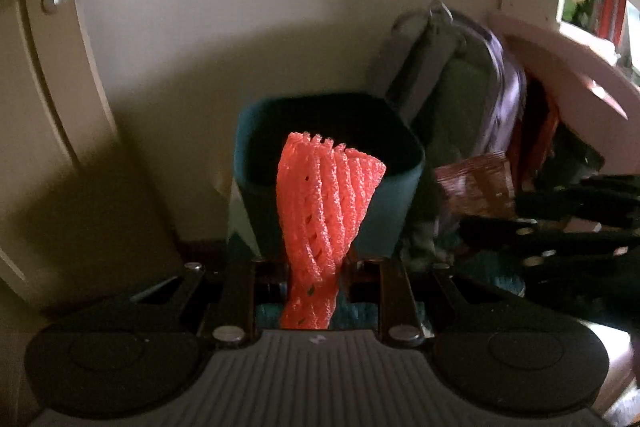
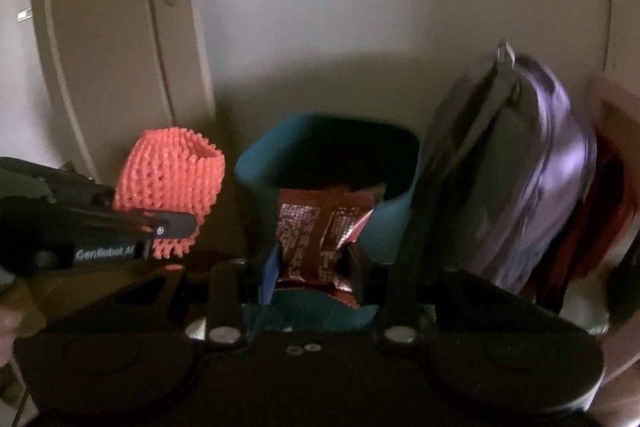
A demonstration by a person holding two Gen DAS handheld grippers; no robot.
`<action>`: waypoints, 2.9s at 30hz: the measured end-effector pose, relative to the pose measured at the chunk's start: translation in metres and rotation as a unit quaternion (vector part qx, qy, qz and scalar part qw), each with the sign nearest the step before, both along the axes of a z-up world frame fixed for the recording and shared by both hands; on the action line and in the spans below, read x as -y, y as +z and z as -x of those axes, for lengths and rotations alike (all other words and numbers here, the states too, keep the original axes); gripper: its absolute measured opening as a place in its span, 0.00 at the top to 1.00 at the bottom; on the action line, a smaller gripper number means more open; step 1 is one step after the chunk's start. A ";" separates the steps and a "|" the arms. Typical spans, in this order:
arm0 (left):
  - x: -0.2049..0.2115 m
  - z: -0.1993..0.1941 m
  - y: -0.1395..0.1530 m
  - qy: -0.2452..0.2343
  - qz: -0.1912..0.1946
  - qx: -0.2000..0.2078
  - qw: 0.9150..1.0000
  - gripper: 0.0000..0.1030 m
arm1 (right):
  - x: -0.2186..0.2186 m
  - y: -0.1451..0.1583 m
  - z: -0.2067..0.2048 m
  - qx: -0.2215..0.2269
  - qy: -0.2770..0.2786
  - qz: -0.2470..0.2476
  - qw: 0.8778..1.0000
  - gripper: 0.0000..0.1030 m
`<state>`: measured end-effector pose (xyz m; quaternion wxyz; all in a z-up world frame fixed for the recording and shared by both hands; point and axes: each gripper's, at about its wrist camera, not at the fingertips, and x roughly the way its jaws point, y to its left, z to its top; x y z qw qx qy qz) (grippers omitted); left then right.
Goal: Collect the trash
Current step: 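Lift the orange foam net and snack wrapper up to the teal wastebasket, then open both tools over the wastebasket to drop the net and wrapper, then withdraw both tools and lower them toward the sock and tube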
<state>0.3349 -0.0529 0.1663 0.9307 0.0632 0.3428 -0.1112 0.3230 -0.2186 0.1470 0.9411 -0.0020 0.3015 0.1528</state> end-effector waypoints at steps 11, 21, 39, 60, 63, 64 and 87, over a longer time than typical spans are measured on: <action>0.026 -0.116 -0.004 0.028 -0.041 -0.002 0.999 0.78 | -0.025 -0.004 -0.087 0.007 -0.013 0.037 0.999 0.67; 0.030 -0.196 -0.059 0.047 -0.035 -0.091 0.994 0.78 | -0.036 -0.043 -0.147 -0.035 0.013 0.037 0.999 0.67; 0.017 -0.224 -0.105 0.045 -0.017 -0.151 0.987 0.58 | -0.032 -0.066 -0.153 -0.057 0.009 0.050 0.997 0.62; -0.005 -0.137 -0.046 0.025 0.039 -0.090 0.995 0.22 | 0.004 -0.015 -0.075 -0.003 -0.003 -0.005 1.000 0.33; -0.002 -0.111 -0.036 0.022 0.048 -0.083 0.995 0.22 | 0.010 -0.007 -0.048 0.002 0.002 -0.017 1.000 0.32; 0.001 -0.104 -0.036 0.016 0.048 -0.080 0.995 0.22 | 0.012 -0.007 -0.041 0.004 0.005 -0.018 1.000 0.32; 0.000 0.066 -0.118 -0.090 -0.002 -0.087 0.992 0.02 | 0.031 -0.124 0.067 -0.065 0.015 -0.056 0.996 0.24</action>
